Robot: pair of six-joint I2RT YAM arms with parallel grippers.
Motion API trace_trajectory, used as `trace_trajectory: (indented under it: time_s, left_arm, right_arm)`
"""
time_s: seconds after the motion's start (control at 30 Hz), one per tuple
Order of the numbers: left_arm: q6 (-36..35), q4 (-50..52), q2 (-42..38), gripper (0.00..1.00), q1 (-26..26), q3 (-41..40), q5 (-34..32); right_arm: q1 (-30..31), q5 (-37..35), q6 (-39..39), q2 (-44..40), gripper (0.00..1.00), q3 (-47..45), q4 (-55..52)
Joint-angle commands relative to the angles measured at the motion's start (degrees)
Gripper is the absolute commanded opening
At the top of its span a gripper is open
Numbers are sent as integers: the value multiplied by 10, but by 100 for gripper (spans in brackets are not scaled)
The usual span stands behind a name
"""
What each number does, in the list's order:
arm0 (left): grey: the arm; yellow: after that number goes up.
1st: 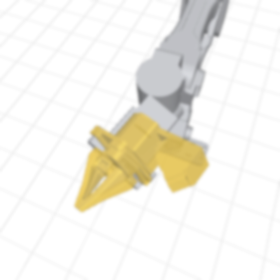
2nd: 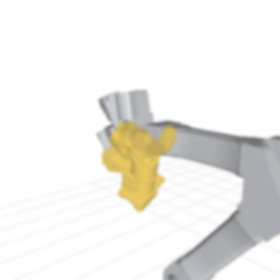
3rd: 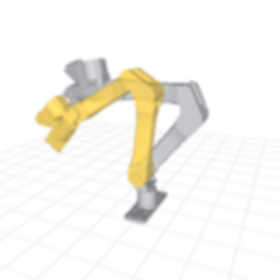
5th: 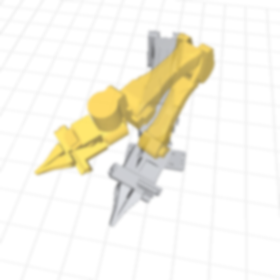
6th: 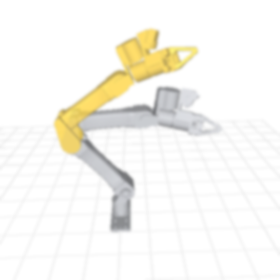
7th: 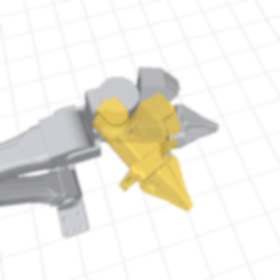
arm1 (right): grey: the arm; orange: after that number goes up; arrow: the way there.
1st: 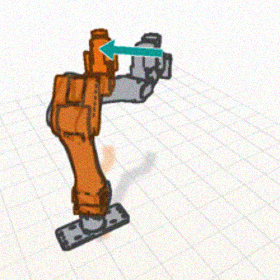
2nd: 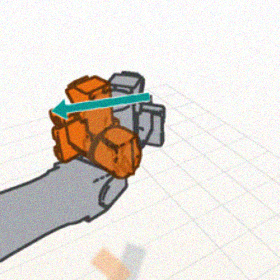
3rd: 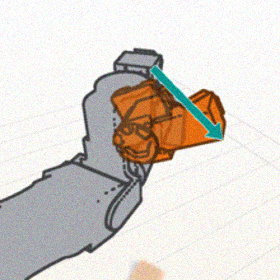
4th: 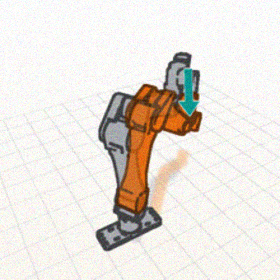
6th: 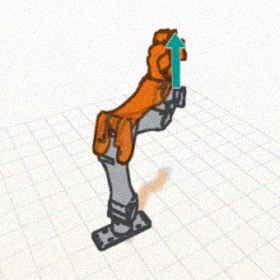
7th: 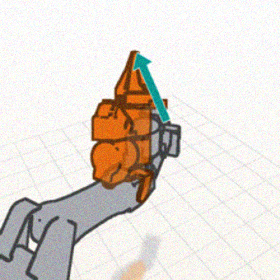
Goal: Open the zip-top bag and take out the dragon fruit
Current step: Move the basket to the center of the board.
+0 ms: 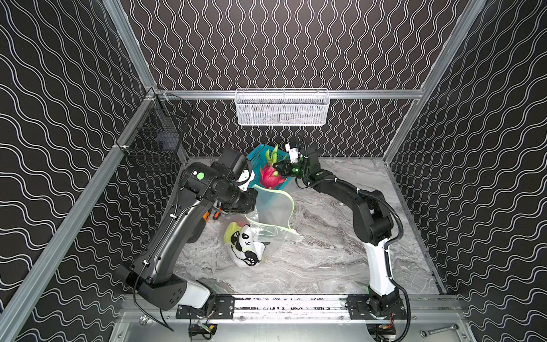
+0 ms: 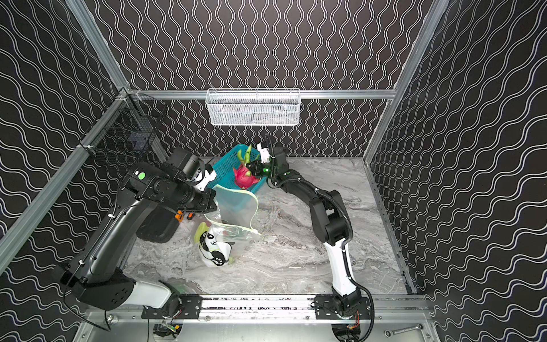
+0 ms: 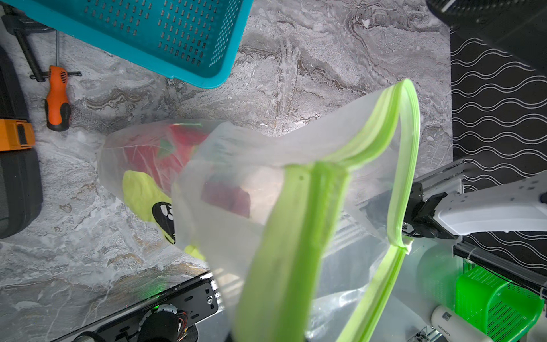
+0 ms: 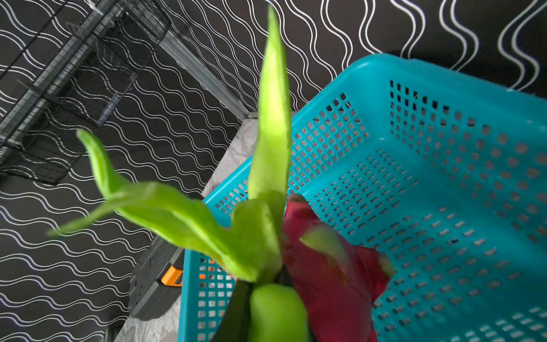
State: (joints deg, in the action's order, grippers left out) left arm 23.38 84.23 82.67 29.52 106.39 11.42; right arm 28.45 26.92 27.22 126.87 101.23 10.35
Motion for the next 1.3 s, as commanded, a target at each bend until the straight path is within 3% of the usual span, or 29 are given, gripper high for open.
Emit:
trace_trajectory:
  time_s: [0.0,0.27,0.53,0.63,0.7,0.77,0.9,1.0,1.07,1.2,1.27]
  left_arm:
    - [-13,-3,1,0,-4,-1,6]
    - [-10,-2,5,0,-6,6,2]
    - [-13,-10,10,0,-8,8,6]
    - [-14,-17,17,0,-8,9,12]
    - [-13,-24,21,0,-8,9,18]
    - [-12,-30,24,0,-7,8,23]
    - [-11,-39,34,0,-7,14,36]
    - [-11,-46,49,0,-7,28,45]
    - [-11,-51,61,0,-7,40,50]
    - [-7,-72,78,0,-8,51,71]
    - [-4,-86,85,0,-6,51,82]
  right_arm:
    - [-1,16,8,8,4,10,19]
    - [-14,-33,-19,-13,3,-9,-45]
    - [-70,-88,-34,-91,5,-98,-89]
    - [-82,-69,-33,-98,21,-102,-91]
    - [-84,-68,-42,-105,48,-94,-103]
    - [-84,-76,-52,-124,62,-95,-103]
    - [-84,-94,-94,-206,72,-96,-109]
    - [-85,-96,-129,-279,72,-82,-169]
    - [-86,-69,-119,-335,71,-78,-231]
    - [-75,95,-93,-408,70,-96,-358]
    - [-44,123,-91,-437,68,-120,-420]
